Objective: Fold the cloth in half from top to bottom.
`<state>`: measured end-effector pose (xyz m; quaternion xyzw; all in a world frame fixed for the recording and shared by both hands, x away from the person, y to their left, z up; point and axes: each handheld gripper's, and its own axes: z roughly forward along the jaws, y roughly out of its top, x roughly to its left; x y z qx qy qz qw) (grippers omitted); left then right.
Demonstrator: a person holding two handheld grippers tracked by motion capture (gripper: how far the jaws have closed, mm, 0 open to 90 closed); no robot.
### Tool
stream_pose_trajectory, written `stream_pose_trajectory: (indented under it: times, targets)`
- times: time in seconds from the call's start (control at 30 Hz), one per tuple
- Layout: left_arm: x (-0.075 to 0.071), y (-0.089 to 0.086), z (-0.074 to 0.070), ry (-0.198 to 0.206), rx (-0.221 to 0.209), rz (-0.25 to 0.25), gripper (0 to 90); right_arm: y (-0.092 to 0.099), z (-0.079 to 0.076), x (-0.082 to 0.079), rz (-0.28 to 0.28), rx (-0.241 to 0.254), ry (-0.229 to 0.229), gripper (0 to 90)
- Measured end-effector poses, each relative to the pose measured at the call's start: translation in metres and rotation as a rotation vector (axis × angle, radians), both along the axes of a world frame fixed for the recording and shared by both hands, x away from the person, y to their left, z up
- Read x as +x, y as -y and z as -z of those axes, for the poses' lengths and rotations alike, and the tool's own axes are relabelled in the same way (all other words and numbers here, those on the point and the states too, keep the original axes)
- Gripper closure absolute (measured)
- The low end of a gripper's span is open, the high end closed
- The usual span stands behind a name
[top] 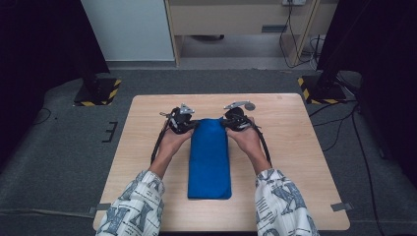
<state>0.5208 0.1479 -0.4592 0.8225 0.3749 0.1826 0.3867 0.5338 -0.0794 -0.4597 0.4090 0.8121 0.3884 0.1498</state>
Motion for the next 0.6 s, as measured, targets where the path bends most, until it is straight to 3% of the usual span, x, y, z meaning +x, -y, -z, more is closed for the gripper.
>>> stream_pose_trajectory:
  times: [0.43,0.6]
  targets:
    - [0.002,-0.001,-0.023,0.038,-0.024,0.007,84.5,0.0,-0.023,0.003,-0.002,0.013,0.037,87.2]
    - [0.003,-0.001,-0.023,0.036,-0.022,0.01,84.7,0.002,-0.025,0.002,-0.004,0.024,0.042,87.2]
